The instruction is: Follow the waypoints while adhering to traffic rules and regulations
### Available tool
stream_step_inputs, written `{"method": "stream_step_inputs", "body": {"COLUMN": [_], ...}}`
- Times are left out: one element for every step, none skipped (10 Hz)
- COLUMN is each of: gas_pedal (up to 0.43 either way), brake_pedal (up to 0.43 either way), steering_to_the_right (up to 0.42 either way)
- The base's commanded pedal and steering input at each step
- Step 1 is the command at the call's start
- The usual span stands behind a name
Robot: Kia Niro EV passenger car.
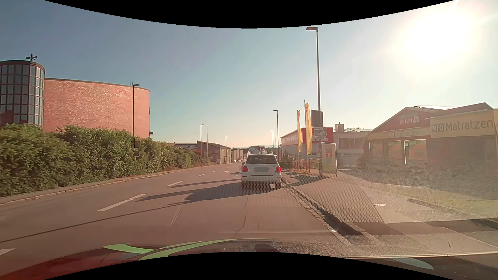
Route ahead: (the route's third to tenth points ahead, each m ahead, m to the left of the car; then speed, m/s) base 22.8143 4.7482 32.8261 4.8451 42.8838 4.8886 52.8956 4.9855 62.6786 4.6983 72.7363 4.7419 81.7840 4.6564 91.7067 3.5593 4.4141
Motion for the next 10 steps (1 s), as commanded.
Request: {"method": "stream_step_inputs", "body": {"gas_pedal": [0.047, 0.047, 0.047, 0.047, 0.047, 0.047, 0.059, 0.059, 0.067, 0.079], "brake_pedal": [0.000, 0.000, 0.000, 0.000, 0.000, 0.000, 0.000, 0.000, 0.000, 0.000], "steering_to_the_right": [-0.003, -0.003, -0.003, -0.003, -0.003, -0.002, -0.002, -0.001, -0.001, -0.001]}}
